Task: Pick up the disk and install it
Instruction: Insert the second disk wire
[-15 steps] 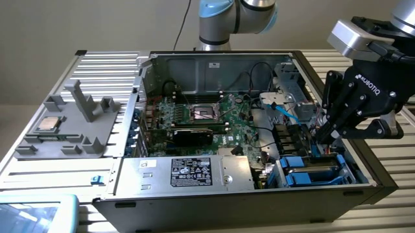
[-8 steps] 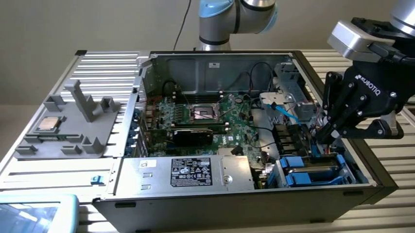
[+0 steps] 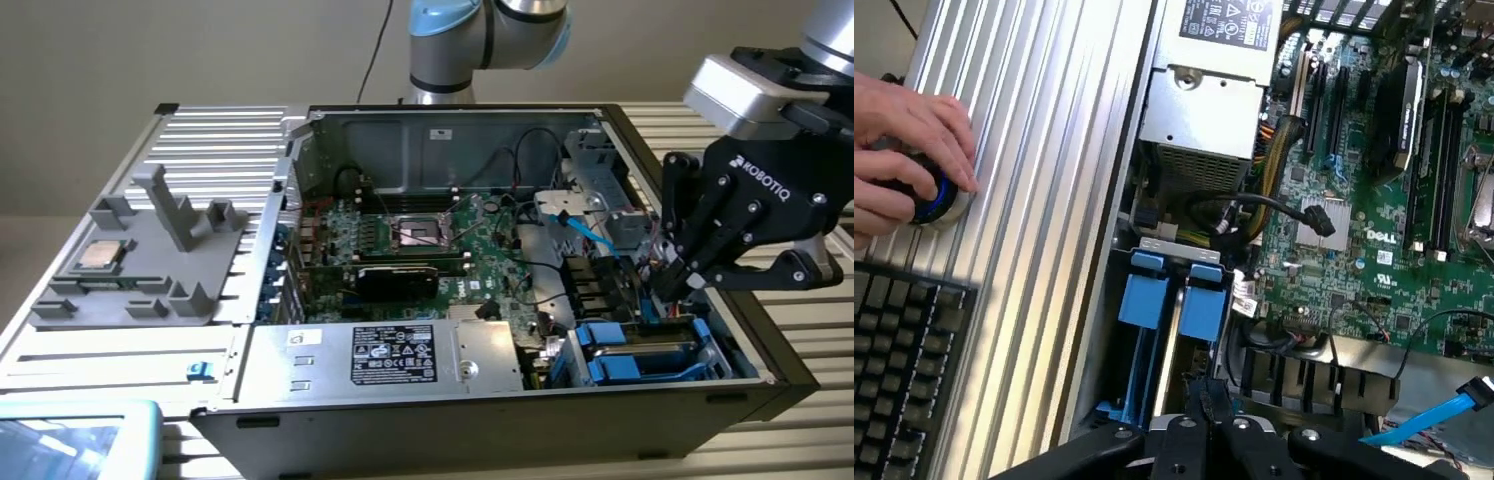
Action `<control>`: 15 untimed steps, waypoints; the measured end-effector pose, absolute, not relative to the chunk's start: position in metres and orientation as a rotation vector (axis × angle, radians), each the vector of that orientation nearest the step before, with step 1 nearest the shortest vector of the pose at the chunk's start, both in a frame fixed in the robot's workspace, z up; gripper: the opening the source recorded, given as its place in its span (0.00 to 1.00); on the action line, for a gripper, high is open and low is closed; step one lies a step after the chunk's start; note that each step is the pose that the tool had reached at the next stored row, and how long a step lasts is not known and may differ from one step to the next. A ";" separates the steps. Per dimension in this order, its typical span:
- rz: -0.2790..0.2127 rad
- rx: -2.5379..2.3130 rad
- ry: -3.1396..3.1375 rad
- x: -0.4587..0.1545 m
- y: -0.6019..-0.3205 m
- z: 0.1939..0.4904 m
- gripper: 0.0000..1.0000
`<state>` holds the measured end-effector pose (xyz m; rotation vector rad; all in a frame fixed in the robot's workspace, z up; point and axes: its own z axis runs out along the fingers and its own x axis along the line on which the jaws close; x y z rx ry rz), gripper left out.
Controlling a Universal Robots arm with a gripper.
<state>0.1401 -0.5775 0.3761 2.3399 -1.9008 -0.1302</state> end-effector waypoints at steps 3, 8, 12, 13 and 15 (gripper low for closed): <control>-0.133 2.397 -1.839 0.140 -0.577 0.376 0.11; -0.172 2.497 -1.758 0.140 -0.577 0.374 0.11; -0.205 2.572 -1.696 0.140 -0.577 0.374 0.11; -0.213 2.590 -1.680 0.140 -0.577 0.373 0.11; -0.227 2.625 -1.647 0.140 -0.577 0.373 0.11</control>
